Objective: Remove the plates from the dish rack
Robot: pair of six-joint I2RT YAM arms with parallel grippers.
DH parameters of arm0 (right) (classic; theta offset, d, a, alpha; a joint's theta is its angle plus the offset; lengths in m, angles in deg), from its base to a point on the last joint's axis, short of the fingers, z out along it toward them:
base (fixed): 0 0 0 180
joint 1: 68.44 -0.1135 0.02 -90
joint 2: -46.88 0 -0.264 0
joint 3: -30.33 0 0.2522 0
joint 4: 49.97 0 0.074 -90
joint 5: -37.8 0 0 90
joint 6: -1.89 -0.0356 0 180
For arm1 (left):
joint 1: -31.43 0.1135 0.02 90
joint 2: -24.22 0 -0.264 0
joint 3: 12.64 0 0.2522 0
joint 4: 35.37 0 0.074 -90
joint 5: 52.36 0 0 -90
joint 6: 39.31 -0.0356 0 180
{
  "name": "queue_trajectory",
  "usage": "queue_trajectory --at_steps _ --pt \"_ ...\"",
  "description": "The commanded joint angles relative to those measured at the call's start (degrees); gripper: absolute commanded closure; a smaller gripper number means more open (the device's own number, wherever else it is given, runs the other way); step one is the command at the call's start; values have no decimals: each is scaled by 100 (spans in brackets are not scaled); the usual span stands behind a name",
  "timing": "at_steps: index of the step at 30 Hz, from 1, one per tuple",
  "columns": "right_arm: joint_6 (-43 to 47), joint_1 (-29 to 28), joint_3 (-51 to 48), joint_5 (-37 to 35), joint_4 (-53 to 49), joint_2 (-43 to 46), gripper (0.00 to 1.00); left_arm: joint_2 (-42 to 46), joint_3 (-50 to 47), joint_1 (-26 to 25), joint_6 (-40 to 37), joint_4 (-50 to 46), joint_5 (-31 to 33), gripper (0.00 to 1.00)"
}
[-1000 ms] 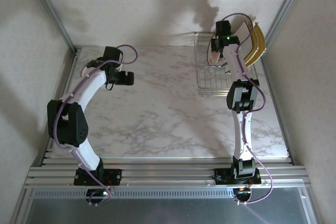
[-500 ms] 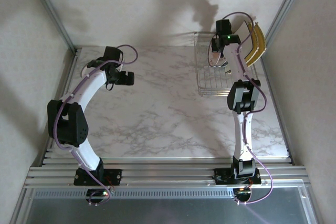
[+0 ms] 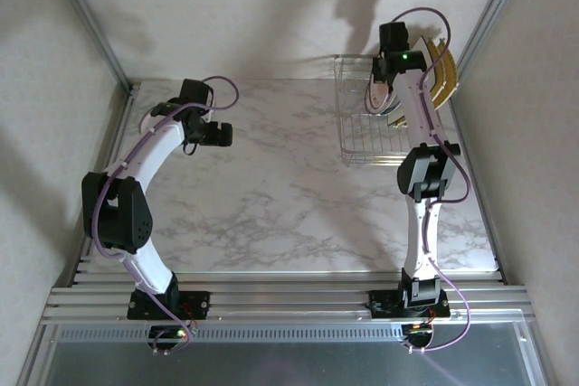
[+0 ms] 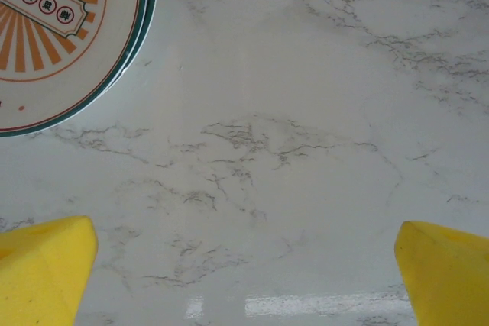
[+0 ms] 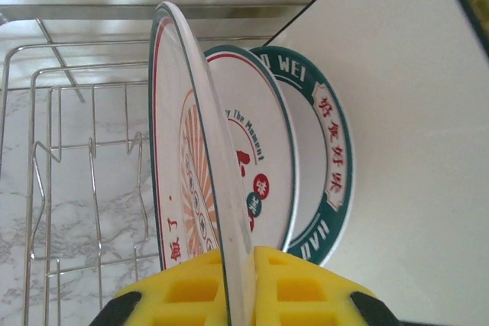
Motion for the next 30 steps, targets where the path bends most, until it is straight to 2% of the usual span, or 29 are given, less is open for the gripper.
queue_trajectory --at_steps 1,8,13,20,30 --pt "48 -58 -216 -202 -30 689 100 -14 148 -58 -101 -150 149 1" --pt "-95 -168 -1127 167 59 1589 100 19 131 -62 -76 -168 194 0" --pt "-330 -217 -1831 800 147 2247 100 51 79 -59 -56 -178 220 1" --pt "-902 -215 -2927 2533 658 3166 100 78 27 -69 -31 -140 214 0" --pt "-2072 -47 -4876 4896 2324 4175 100 102 -43 -70 -39 -76 230 0"
